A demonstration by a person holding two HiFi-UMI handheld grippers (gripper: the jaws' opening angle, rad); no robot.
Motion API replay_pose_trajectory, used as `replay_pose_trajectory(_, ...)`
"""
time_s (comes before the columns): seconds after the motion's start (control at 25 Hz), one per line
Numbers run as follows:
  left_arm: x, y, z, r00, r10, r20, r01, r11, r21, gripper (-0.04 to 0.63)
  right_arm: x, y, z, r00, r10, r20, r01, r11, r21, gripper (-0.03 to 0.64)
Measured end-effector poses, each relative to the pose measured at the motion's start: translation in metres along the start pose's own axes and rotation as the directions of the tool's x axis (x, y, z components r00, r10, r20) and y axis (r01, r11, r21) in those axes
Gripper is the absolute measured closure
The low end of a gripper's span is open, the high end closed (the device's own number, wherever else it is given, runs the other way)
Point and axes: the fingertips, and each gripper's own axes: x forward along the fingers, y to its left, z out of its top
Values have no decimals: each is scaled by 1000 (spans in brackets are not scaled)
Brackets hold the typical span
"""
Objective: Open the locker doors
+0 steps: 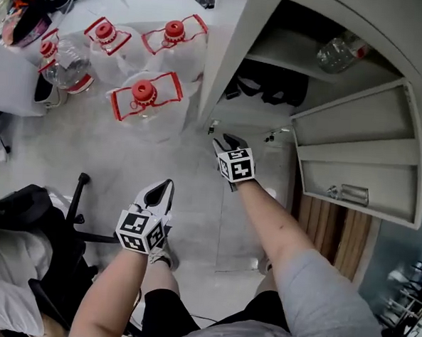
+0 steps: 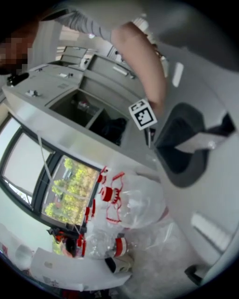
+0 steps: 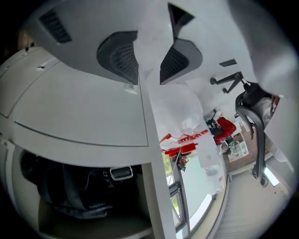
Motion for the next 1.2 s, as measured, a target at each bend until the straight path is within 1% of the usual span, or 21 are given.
replay_pose_trajectory(0.12,15,17,-9,1000,-8,-5,8,1000,7,591,35,-12,-3,999,-34,-13,34,999,11,473)
replay_pose_trajectory(0.28,35,34,-17,1000,-16,-5,16,1000,13,591,71,-15,-13,999,-44,-32,44,999,13,466)
replay_pose_trajectory(0.36,42,38,-22,1000,-26,-6,26,1000,15,591,85,-16,-17,998,-52,-32,53,998,29,463)
replay_pose_trajectory(0.6,51,52,-42,999,-31,-16,31,1000,0,591,111,-31,-14,993,-114,-13,115,988,101,442)
replay_pose_trajectory(0.72,46,59,-50,999,-23,-26,23,1000,-8,591,117,-31,-12,993,-120,-13,121,987,107,437)
replay_pose_trajectory(0.92,39,66,-59,999,-9,-31,9,1000,-18,591,122,-27,-9,993,-119,-18,120,989,82,431)
replay_pose_trajectory(1.08,37,63,-66,999,-10,-34,9,1000,-17,591,116,-19,-19,995,-90,-32,90,996,-2,433)
replay_pose_trajectory(1.2,37,55,-71,999,-9,-39,8,1000,-23,591,101,-6,-40,997,-55,-50,51,996,-74,433)
